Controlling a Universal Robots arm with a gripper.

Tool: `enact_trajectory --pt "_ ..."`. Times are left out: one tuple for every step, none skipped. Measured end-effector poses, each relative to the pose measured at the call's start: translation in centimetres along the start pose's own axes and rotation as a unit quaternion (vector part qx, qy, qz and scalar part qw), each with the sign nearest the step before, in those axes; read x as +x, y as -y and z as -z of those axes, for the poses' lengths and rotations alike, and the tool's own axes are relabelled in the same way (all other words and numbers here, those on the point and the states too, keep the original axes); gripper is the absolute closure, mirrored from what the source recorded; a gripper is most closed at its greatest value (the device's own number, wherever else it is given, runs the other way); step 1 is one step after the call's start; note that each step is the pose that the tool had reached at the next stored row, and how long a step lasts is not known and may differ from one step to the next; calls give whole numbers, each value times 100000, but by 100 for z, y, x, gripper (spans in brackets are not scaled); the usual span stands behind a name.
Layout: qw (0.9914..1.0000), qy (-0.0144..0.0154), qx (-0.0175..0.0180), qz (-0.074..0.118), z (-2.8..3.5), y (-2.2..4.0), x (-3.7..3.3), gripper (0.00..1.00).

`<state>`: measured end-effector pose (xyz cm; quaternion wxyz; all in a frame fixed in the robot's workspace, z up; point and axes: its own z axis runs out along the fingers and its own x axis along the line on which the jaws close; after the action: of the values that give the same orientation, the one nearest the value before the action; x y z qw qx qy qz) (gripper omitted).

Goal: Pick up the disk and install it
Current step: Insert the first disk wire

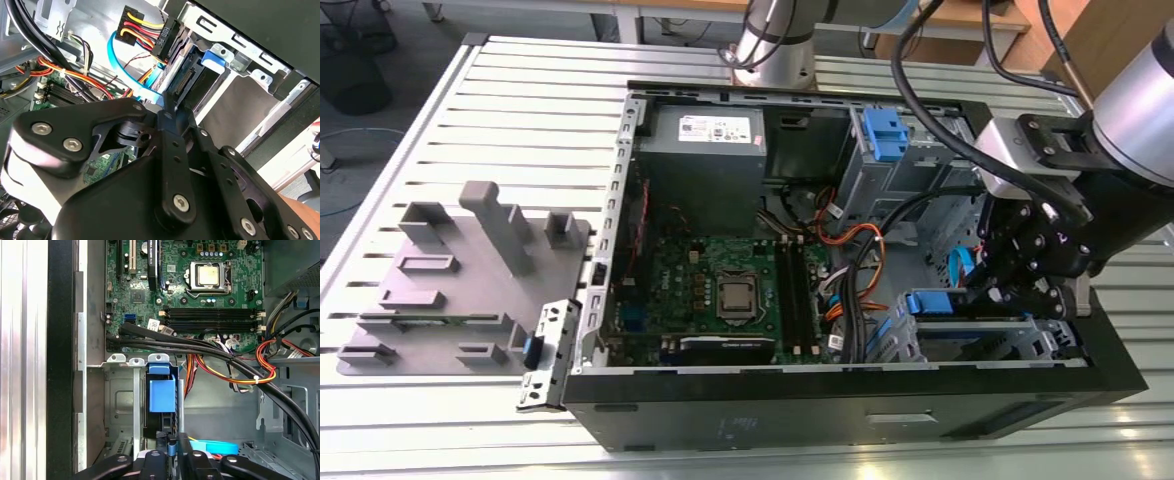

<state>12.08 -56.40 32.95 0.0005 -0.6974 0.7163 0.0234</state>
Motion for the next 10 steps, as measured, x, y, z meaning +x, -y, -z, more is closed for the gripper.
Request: enact_trajectory --pt "100000 -2 -1 -1 0 0 0 76" --pt "100000 -5 -2 0 0 0 0 76" --pt "100000 -4 -1 -1 0 0 0 76" --pt "100000 -7 -1 -2 4 0 0 76" --pt "100000 7 -1 -2 13 -1 -1 76" --pt "100000 12 0 -1 30 -1 -1 76" --pt "100000 0 -1 -4 54 -2 -2 76" --pt "100000 -6 2 -2 78 -3 -3 76" --pt "100000 -4 0 -3 102 -3 -3 76" --pt "100000 -8 1 -1 125 -4 -4 76"
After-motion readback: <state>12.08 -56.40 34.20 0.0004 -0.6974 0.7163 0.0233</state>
